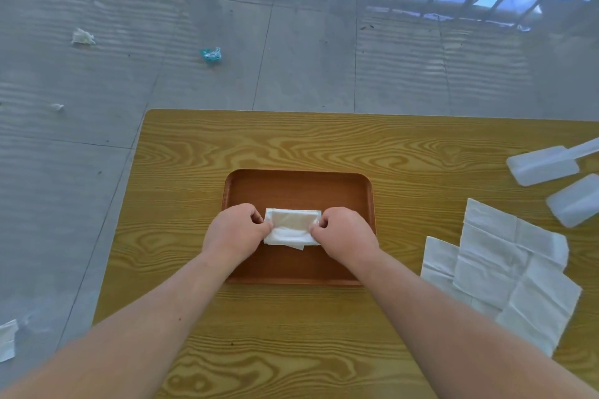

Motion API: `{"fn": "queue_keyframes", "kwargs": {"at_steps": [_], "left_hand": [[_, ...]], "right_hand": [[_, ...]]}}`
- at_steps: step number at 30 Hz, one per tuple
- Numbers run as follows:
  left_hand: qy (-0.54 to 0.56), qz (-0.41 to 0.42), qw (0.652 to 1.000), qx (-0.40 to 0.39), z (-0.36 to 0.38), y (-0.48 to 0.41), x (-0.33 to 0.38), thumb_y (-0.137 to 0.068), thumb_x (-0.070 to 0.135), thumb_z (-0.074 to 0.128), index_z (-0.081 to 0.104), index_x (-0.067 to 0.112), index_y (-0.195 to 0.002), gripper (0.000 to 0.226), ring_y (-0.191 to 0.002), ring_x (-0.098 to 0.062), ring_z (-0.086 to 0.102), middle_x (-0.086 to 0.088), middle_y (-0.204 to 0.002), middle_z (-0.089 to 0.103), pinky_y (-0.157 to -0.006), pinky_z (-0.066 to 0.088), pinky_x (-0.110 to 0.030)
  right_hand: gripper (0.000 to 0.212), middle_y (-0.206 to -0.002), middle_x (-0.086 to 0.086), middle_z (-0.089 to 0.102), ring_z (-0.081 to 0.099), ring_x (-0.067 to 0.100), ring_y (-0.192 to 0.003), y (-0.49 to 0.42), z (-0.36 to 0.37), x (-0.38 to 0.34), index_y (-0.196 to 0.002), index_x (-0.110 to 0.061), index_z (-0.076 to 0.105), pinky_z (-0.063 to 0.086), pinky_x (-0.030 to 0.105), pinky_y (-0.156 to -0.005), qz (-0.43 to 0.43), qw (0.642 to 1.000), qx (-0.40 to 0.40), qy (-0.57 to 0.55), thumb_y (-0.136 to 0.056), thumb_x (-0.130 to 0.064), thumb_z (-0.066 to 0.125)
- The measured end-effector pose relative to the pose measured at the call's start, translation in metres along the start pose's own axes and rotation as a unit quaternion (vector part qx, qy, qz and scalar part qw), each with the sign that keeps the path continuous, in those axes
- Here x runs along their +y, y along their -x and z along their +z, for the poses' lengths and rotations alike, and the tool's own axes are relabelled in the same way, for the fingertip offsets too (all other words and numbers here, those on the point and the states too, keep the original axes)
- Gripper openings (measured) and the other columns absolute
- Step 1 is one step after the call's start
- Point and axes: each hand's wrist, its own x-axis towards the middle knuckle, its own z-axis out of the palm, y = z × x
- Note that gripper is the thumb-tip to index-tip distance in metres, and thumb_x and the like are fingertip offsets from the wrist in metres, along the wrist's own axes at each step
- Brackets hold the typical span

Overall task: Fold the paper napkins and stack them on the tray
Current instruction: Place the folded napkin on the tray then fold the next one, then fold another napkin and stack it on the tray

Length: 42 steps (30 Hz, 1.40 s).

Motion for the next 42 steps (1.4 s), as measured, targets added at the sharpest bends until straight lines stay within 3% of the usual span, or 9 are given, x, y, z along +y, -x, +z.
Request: {"fn": "queue_keyframes", "kwargs": {"at_steps": [8,14,18,21,24,27,33,42], "left_hand": [[-0.027,0.037,0.998,0.043,0.001,0.007,0.022,-0.087,0.032,0.066,0.056,0.027,-0.072,0.019,-0.069,-0.015,0.061,0.008,-0.075,0.065,-0.053,0.042,-0.033],[-0.031,0.171,0.984,0.042,0.027,0.026,0.095,-0.087,0.043,0.068,0.056,0.035,-0.075,0.019,-0.072,-0.005,0.058,0.014,-0.077,0.062,-0.056,0.039,-0.026],[-0.063,0.304,0.951,0.003,0.067,0.045,0.158,-0.088,0.047,0.073,0.063,0.030,-0.103,0.024,-0.096,-0.013,0.060,0.013,-0.099,0.062,-0.079,0.044,-0.027],[-0.102,0.360,0.927,-0.034,0.099,0.064,0.199,-0.090,0.050,0.070,0.060,0.029,-0.124,0.041,-0.122,-0.015,0.054,0.008,-0.127,0.062,-0.096,0.047,-0.032],[-0.144,0.406,0.900,-0.072,0.129,0.081,0.229,-0.092,0.051,0.067,0.057,0.028,-0.134,0.049,-0.132,-0.018,0.049,0.007,-0.140,0.057,-0.106,0.044,-0.036],[-0.183,0.446,0.870,-0.101,0.156,0.094,0.251,-0.094,0.050,0.065,0.056,0.026,-0.138,0.051,-0.137,-0.018,0.047,0.007,-0.145,0.054,-0.110,0.041,-0.034],[-0.224,0.499,0.828,-0.126,0.203,0.113,0.280,-0.097,0.049,0.063,0.060,0.028,-0.137,0.045,-0.140,-0.015,0.045,0.008,-0.150,0.054,-0.114,0.036,-0.028],[-0.290,0.502,0.806,-0.121,0.222,0.105,0.288,-0.094,0.049,0.067,0.058,0.026,-0.136,0.049,-0.131,-0.017,0.049,0.008,-0.143,0.054,-0.110,0.041,-0.031]], "right_hand": [[0.029,-0.067,-0.006,0.059,0.055,0.014,-0.061,0.011,-0.004,0.012,-0.071,-0.022,0.053,0.036,0.031,-0.048,-0.042,0.998,0.039,0.019,-0.094,-0.039,0.059],[0.028,-0.075,-0.009,0.061,0.058,0.015,-0.073,0.036,-0.046,0.076,-0.078,-0.024,0.056,0.044,0.035,-0.061,-0.038,0.988,0.136,-0.054,-0.098,-0.045,0.059],[0.017,-0.092,-0.010,0.060,0.057,0.014,-0.089,0.057,-0.075,0.147,-0.097,-0.024,0.061,0.046,0.032,-0.074,-0.003,0.975,0.202,-0.089,-0.096,-0.041,0.062],[0.025,-0.104,-0.008,0.057,0.055,0.019,-0.106,0.075,-0.091,0.199,-0.111,-0.021,0.063,0.049,0.036,-0.088,0.047,0.966,0.229,-0.109,-0.093,-0.037,0.065],[0.028,-0.111,-0.002,0.061,0.053,0.021,-0.111,0.095,-0.101,0.244,-0.116,-0.020,0.061,0.046,0.037,-0.093,0.083,0.961,0.241,-0.109,-0.092,-0.034,0.066],[0.023,-0.107,-0.002,0.062,0.055,0.021,-0.104,0.111,-0.106,0.279,-0.111,-0.021,0.061,0.047,0.037,-0.088,0.115,0.960,0.231,-0.112,-0.094,-0.036,0.063],[0.016,-0.092,-0.008,0.061,0.060,0.016,-0.084,0.131,-0.106,0.324,-0.101,-0.023,0.062,0.043,0.033,-0.064,0.152,0.960,0.207,-0.111,-0.095,-0.037,0.061],[0.023,-0.093,-0.008,0.060,0.058,0.013,-0.086,0.137,-0.104,0.347,-0.110,-0.022,0.065,0.046,0.028,-0.064,0.128,0.966,0.195,-0.113,-0.095,-0.039,0.063]]}}
